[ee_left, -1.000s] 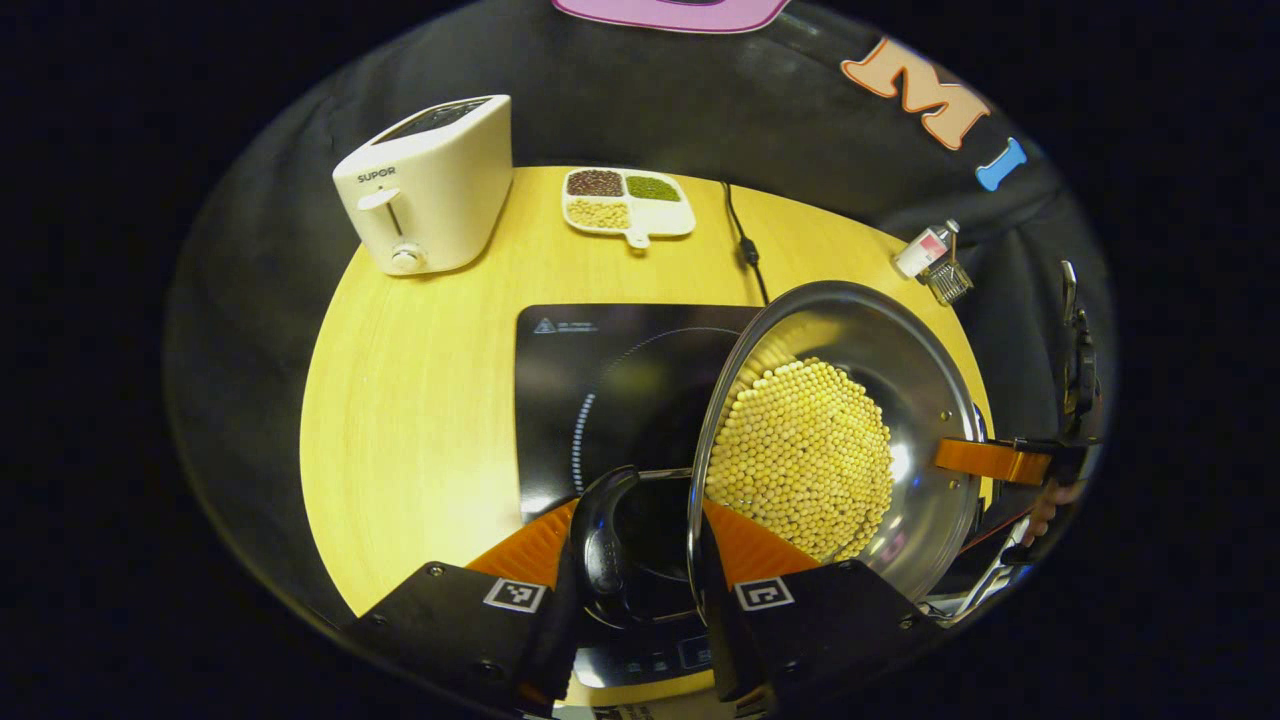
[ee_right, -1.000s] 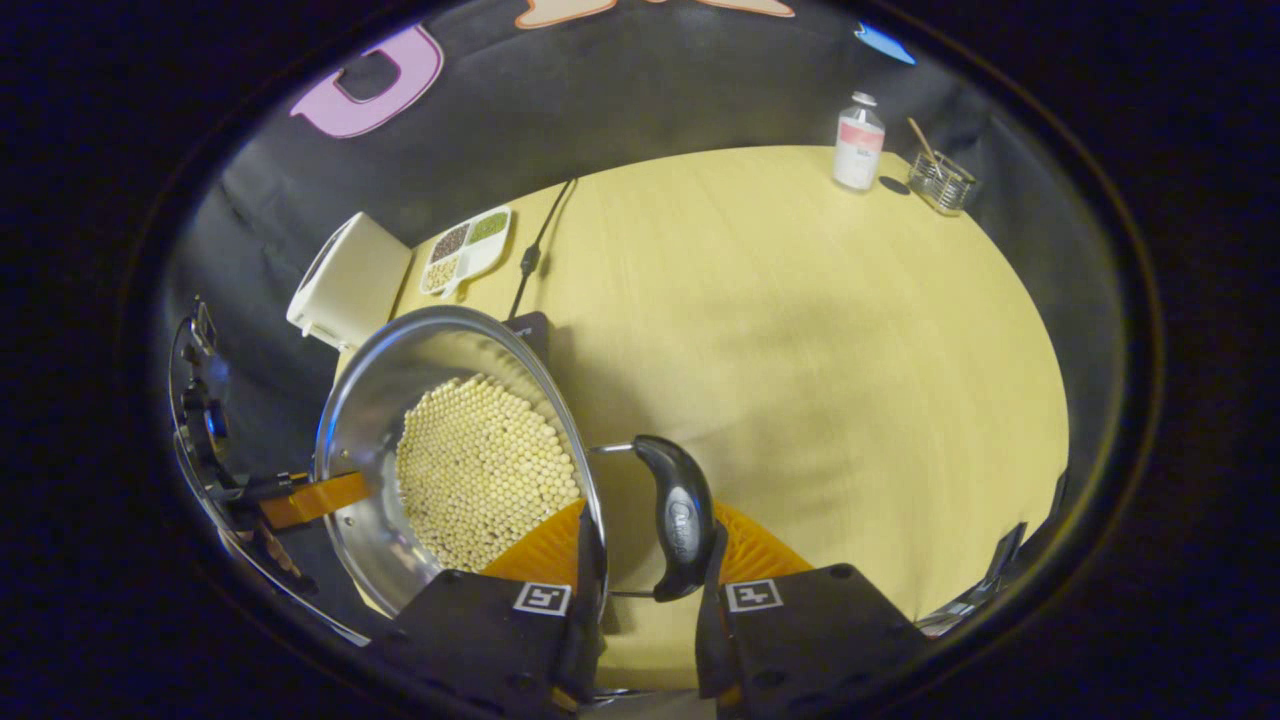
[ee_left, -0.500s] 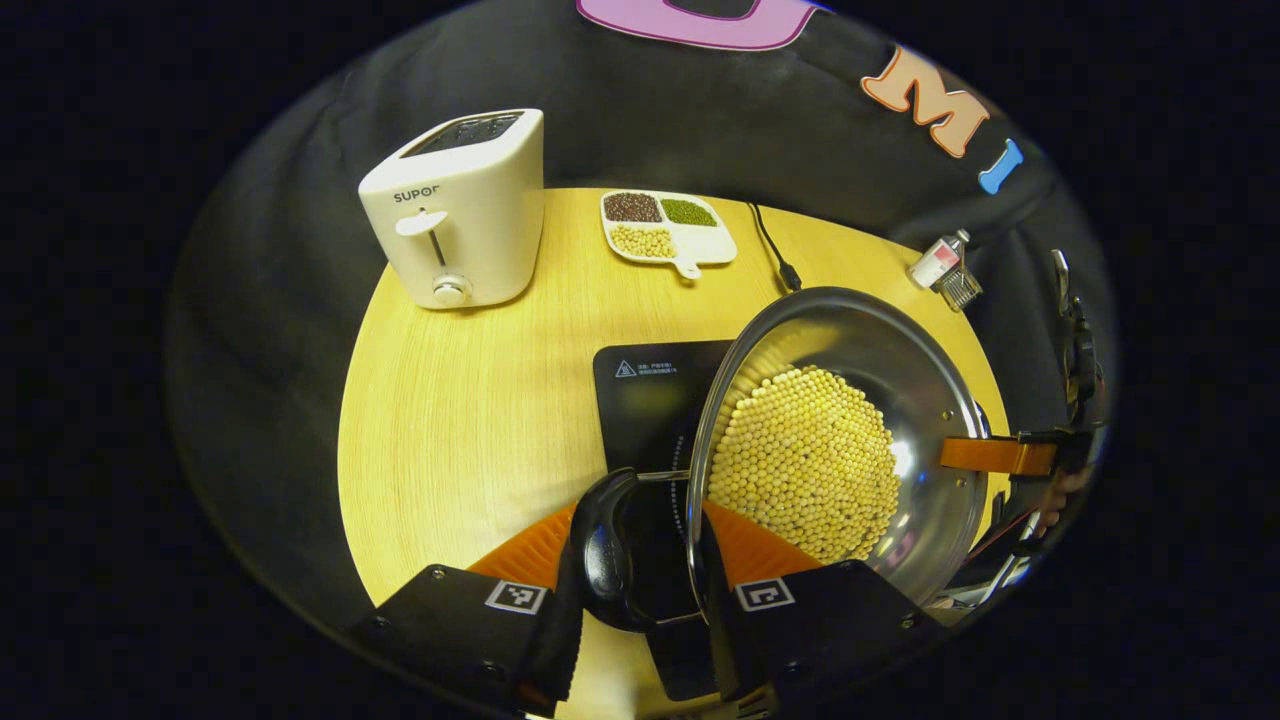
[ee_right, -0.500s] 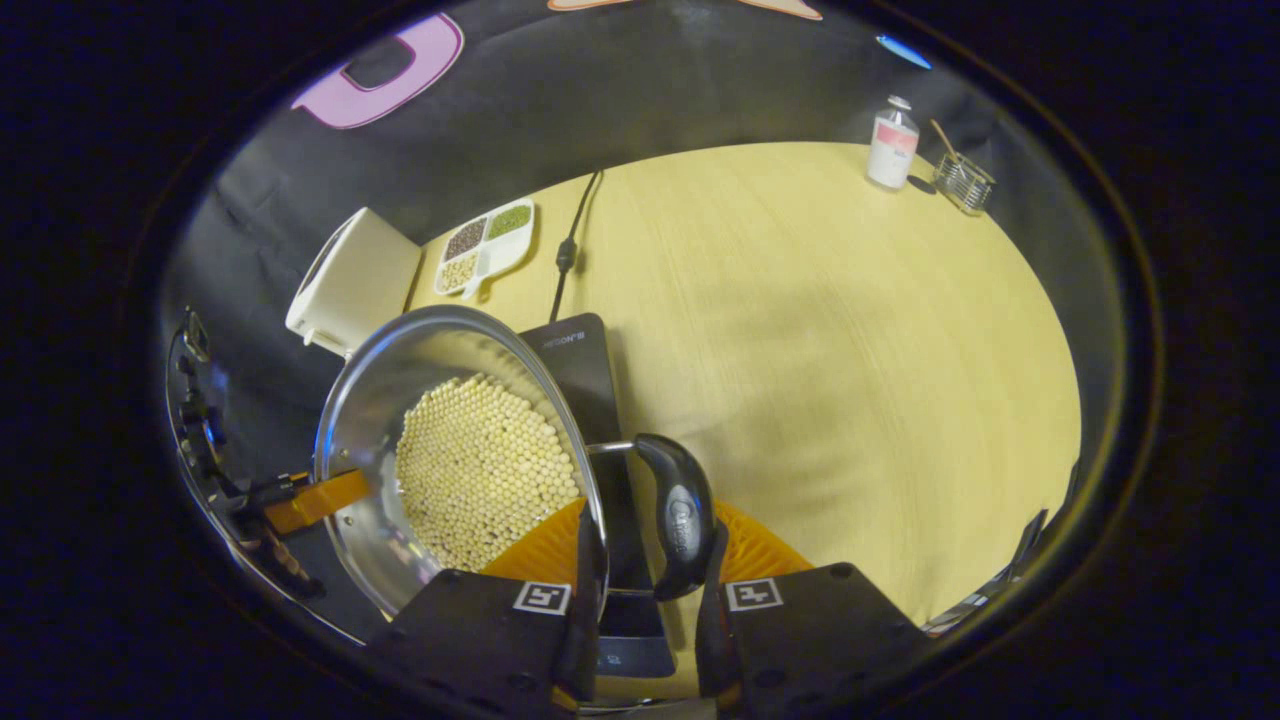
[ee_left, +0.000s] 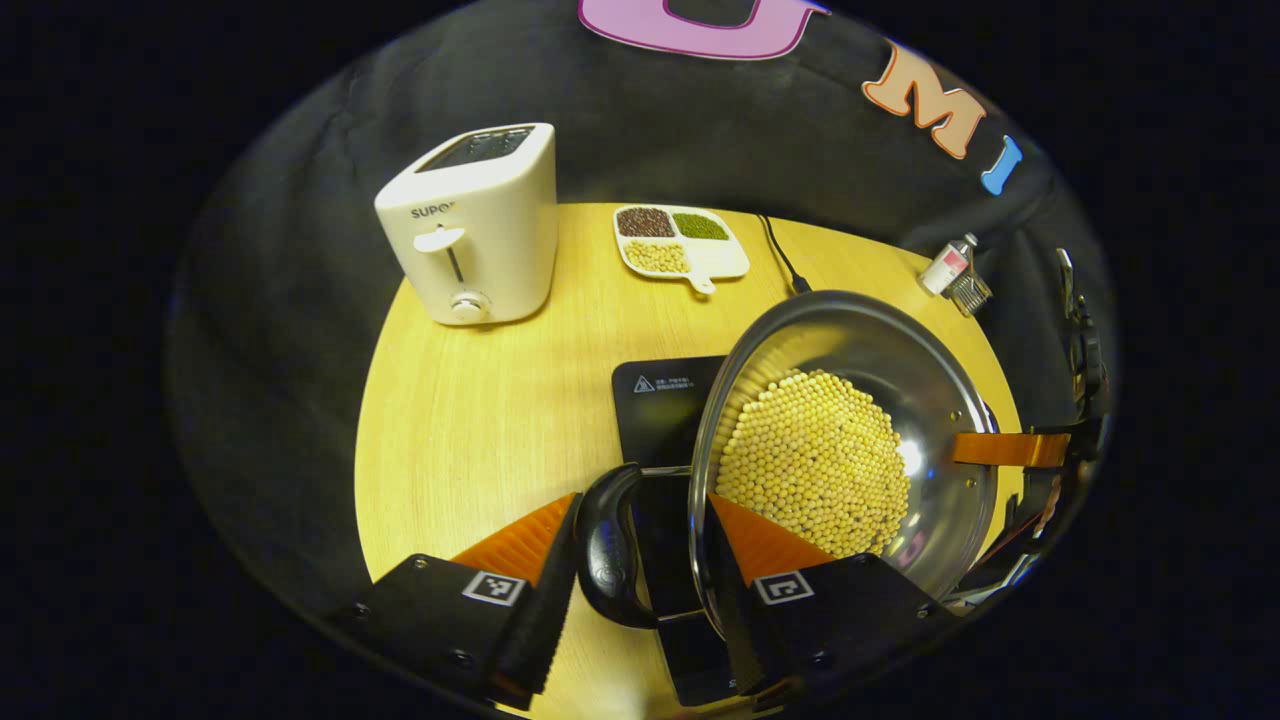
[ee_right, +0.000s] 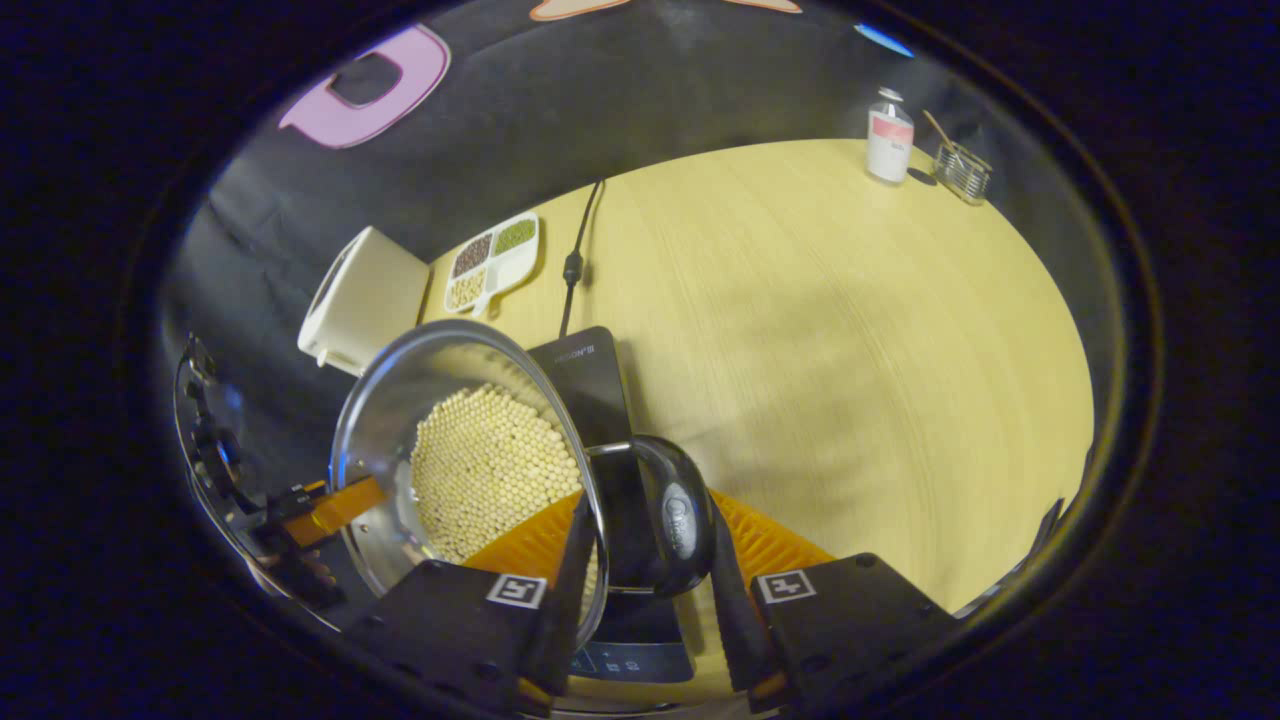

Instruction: First push the handle of the pot to place it horizontally, then grasp the pot with both hands and set it on the induction cooktop.

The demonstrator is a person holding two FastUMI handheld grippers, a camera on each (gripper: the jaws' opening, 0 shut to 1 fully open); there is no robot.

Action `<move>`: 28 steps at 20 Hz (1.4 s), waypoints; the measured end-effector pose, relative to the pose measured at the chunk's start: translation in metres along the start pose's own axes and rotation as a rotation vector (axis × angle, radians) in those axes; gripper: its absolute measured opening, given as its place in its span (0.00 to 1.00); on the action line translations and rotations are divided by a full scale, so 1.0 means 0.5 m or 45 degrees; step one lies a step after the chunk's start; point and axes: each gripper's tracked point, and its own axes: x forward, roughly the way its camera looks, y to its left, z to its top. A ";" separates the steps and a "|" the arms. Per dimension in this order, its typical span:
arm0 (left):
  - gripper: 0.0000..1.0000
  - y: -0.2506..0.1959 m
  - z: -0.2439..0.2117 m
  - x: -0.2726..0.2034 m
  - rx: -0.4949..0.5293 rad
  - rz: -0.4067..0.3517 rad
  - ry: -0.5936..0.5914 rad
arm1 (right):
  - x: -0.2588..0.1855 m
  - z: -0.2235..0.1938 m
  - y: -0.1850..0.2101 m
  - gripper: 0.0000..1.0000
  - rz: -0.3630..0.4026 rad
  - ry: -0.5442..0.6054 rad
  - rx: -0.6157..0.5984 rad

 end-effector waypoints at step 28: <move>0.85 -0.552 0.075 -0.624 0.066 0.165 -1.136 | -0.662 0.143 -0.291 0.91 0.412 -1.121 -0.381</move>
